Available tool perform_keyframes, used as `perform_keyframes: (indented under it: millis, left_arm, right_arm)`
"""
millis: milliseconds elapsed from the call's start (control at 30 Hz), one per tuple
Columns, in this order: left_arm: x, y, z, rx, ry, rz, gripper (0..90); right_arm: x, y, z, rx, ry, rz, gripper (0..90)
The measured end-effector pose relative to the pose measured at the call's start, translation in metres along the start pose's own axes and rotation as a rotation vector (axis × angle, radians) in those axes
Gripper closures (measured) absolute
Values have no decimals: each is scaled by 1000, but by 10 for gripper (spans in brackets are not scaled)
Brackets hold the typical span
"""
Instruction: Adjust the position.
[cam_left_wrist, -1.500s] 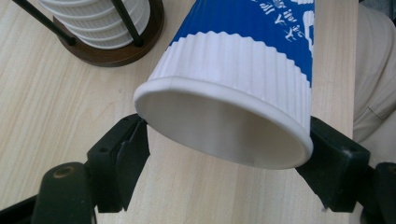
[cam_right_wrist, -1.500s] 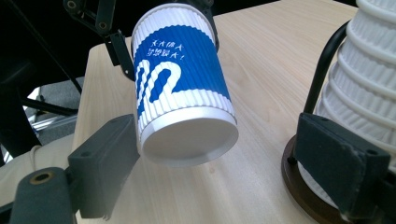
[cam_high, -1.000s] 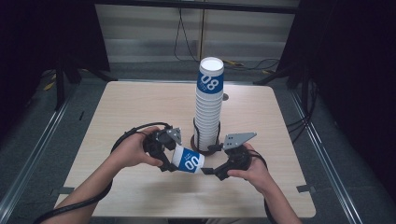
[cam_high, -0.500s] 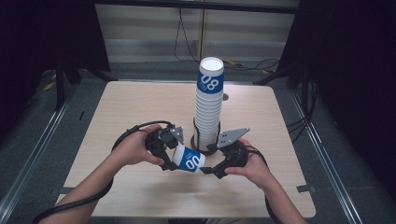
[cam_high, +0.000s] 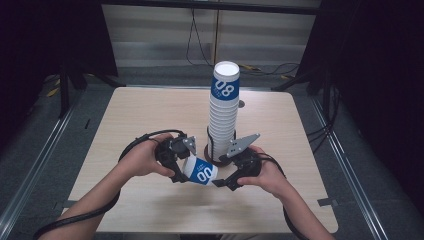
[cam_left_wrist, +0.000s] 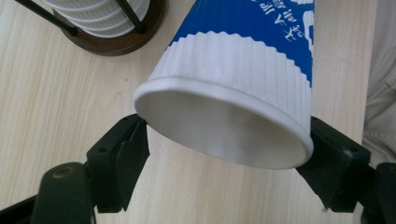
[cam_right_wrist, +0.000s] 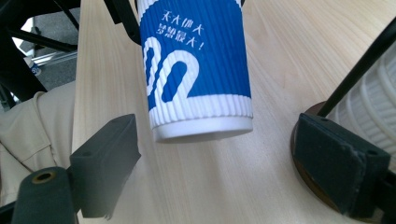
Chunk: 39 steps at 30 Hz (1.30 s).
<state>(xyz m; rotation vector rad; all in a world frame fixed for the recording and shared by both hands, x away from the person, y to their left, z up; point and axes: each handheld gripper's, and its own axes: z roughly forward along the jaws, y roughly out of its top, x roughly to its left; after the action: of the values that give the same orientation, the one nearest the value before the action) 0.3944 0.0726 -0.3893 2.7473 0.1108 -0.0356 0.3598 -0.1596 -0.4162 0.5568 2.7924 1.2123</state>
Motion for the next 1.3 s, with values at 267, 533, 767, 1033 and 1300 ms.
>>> perform_keyframes:
  millis: [267,533,767,1033,1300]
  left_arm:
    - [-3,7,-1,16,7,17,215]
    - [-3,10,0,20,18,29,215]
    - [-4,13,-1,15,20,29,215]
    - [-5,17,0,29,22,48,214]
    - [-5,22,0,39,25,64,214]
  right_arm:
    - [-1,3,3,20,8,9,135]
    - [-2,6,4,46,18,19,135]
    - [-4,8,6,50,25,35,135]
    - [-3,9,9,63,30,38,140]
    - [-3,11,11,69,33,28,157]
